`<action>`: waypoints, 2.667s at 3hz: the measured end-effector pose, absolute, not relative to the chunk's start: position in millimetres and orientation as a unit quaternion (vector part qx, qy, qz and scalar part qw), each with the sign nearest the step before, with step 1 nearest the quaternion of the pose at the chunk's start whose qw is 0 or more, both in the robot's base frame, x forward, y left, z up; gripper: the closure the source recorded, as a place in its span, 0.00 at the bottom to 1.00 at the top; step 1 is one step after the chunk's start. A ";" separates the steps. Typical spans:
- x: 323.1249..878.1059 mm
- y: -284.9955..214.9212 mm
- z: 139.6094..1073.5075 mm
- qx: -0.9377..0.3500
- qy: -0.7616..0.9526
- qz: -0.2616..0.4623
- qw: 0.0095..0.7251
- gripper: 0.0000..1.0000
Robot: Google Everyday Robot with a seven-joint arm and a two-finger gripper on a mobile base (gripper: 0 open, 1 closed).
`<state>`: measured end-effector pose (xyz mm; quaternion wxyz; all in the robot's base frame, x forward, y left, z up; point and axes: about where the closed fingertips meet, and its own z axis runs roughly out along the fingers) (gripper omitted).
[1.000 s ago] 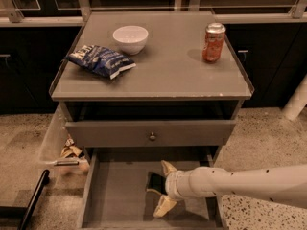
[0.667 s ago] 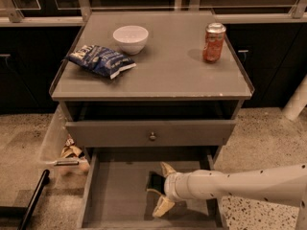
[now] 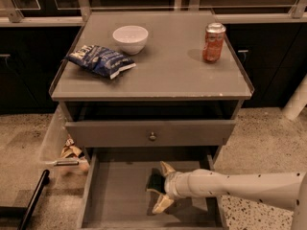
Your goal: Pick sponge from middle drawer and place on counter
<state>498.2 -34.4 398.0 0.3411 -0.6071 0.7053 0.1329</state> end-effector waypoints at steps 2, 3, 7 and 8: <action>525.0 -56.1 353.9 -0.589 0.724 0.157 0.323 0.00; 526.0 -57.2 352.1 -0.587 0.725 0.161 0.321 0.00; 526.0 -57.0 352.0 -0.587 0.725 0.161 0.321 0.88; 526.0 -57.0 352.0 -0.587 0.725 0.161 0.321 1.00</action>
Offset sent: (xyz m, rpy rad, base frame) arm 0.0350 -0.0294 -0.0503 0.0007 0.0669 -0.0370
